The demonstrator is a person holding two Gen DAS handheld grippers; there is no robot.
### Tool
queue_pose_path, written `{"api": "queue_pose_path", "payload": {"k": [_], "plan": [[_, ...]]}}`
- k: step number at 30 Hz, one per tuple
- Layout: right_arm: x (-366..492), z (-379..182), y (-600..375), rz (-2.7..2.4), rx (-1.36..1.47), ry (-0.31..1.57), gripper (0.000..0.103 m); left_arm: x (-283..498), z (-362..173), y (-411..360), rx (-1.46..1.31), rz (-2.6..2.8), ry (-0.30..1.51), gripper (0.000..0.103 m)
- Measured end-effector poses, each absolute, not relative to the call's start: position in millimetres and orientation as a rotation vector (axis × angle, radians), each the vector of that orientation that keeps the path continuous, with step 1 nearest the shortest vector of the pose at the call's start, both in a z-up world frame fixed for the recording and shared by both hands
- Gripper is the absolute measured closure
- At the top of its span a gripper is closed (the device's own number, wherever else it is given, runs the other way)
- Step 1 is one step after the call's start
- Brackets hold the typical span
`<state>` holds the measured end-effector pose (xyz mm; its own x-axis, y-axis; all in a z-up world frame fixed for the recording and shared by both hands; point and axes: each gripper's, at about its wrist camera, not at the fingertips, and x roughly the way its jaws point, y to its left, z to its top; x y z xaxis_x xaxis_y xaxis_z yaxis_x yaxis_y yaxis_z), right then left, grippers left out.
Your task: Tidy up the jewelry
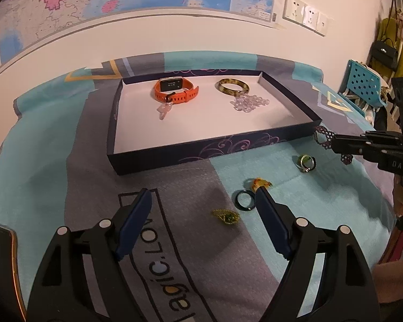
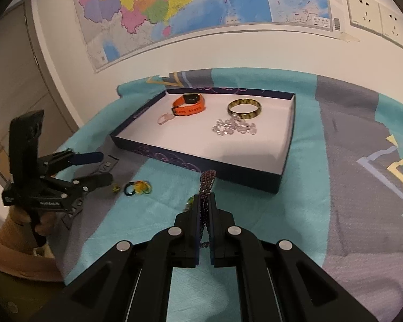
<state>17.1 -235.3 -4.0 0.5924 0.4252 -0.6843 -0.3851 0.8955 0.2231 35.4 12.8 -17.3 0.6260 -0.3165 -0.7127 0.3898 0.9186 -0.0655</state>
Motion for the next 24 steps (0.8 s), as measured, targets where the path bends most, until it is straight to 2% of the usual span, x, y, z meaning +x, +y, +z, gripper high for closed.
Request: {"api": "queue_pose_path", "payload": {"k": [8, 20, 23, 24], "plan": [[13, -7, -231, 0.494, 0.066, 0.816, 0.099, 24, -24, 6, 0.136, -0.443, 0.810, 0.029], [12, -14, -227, 0.519, 0.091, 0.832, 0.099, 26, -23, -10, 0.174, -0.485, 0.797, 0.047], [12, -15, -227, 0.519, 0.097, 0.834, 0.099, 31, -25, -18, 0.191, -0.519, 0.811, 0.056], [12, -15, -227, 0.519, 0.097, 0.833, 0.099, 33, -27, -22, 0.199, -0.528, 0.816, 0.057]]}}
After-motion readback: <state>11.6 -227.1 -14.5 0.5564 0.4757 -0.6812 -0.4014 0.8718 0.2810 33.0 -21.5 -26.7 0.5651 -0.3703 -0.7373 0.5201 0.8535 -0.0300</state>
